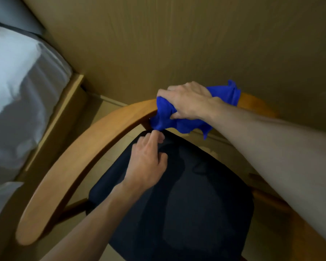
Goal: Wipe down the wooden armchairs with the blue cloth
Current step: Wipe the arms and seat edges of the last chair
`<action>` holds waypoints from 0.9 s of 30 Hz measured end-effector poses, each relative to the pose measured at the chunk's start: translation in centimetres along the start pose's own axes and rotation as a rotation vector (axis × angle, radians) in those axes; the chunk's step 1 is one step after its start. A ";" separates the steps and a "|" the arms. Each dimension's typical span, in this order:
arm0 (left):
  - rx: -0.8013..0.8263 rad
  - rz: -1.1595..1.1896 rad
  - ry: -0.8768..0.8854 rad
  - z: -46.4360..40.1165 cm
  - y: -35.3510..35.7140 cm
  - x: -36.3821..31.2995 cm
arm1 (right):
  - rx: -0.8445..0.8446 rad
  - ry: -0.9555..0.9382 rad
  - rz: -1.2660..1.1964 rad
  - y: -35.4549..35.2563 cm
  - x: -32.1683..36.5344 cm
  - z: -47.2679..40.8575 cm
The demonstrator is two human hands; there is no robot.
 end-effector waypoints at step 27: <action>0.277 -0.330 0.370 6.3 13.9 -18.6 | 0.017 1.220 -0.493 13.3 -2.6 44.2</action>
Point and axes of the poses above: each hand's wrist, its own z-axis away from the middle knuckle, its own y-axis out of the palm, x = y × z, the point moved 9 cm from there along -z, towards the middle knuckle, and after that the axes turned 7 degrees about z, right-handed, at the moved point
